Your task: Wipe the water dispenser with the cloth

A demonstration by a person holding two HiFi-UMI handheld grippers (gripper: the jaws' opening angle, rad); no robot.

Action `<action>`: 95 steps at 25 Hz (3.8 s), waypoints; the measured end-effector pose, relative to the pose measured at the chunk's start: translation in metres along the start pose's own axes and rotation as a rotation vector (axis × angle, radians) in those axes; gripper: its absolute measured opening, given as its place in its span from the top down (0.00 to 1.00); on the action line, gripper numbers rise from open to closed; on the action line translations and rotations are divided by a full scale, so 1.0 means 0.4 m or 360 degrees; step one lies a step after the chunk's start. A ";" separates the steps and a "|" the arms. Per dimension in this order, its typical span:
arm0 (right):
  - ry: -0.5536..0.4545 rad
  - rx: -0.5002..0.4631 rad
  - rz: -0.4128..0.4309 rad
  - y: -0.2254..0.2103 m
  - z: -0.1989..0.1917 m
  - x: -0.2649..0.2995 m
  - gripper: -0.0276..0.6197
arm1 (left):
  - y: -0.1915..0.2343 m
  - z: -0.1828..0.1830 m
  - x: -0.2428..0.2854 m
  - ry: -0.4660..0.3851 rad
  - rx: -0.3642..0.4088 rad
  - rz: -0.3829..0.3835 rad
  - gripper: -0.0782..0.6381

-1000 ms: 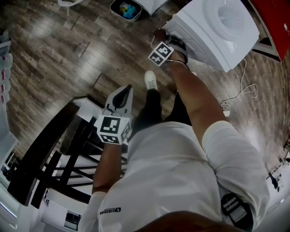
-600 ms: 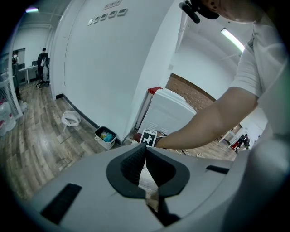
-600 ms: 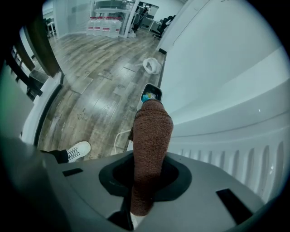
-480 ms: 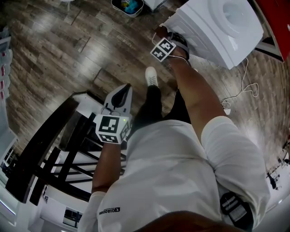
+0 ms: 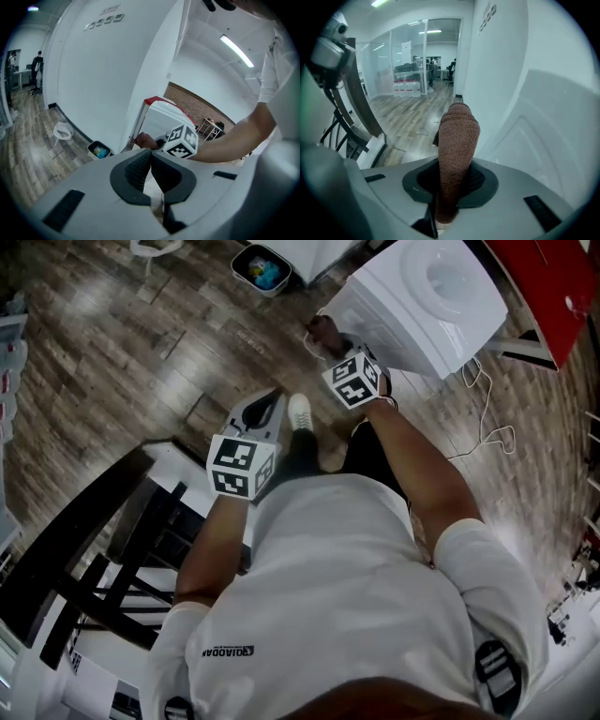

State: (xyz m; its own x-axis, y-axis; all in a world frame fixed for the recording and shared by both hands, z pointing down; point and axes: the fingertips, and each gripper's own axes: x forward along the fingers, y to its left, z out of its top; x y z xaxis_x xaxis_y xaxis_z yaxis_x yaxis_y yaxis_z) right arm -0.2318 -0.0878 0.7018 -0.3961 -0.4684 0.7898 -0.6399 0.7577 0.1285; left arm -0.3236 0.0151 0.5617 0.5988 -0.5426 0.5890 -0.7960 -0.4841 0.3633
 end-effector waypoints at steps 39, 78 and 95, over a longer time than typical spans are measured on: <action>0.0459 -0.0318 -0.0551 -0.188 -0.063 -0.436 0.85 | -0.119 0.124 0.081 -0.0123 0.0176 -0.0270 0.89; 0.0921 -0.0356 -0.0272 -0.086 -0.517 0.191 0.85 | -0.100 -0.058 0.056 0.0135 0.0095 -0.0128 0.89; 0.0973 -0.0323 -0.0143 -0.023 -0.568 0.213 0.85 | -0.091 -0.056 0.040 0.0125 0.0103 -0.0124 0.89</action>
State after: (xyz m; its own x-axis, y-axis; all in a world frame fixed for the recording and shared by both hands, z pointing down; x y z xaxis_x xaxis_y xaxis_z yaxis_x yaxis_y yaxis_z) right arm -0.1102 -0.0315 0.9042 0.1377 -0.2363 0.9619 -0.4922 0.8264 0.2735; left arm -0.2869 0.0393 0.5741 0.6479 -0.4472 0.6166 -0.7384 -0.5674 0.3644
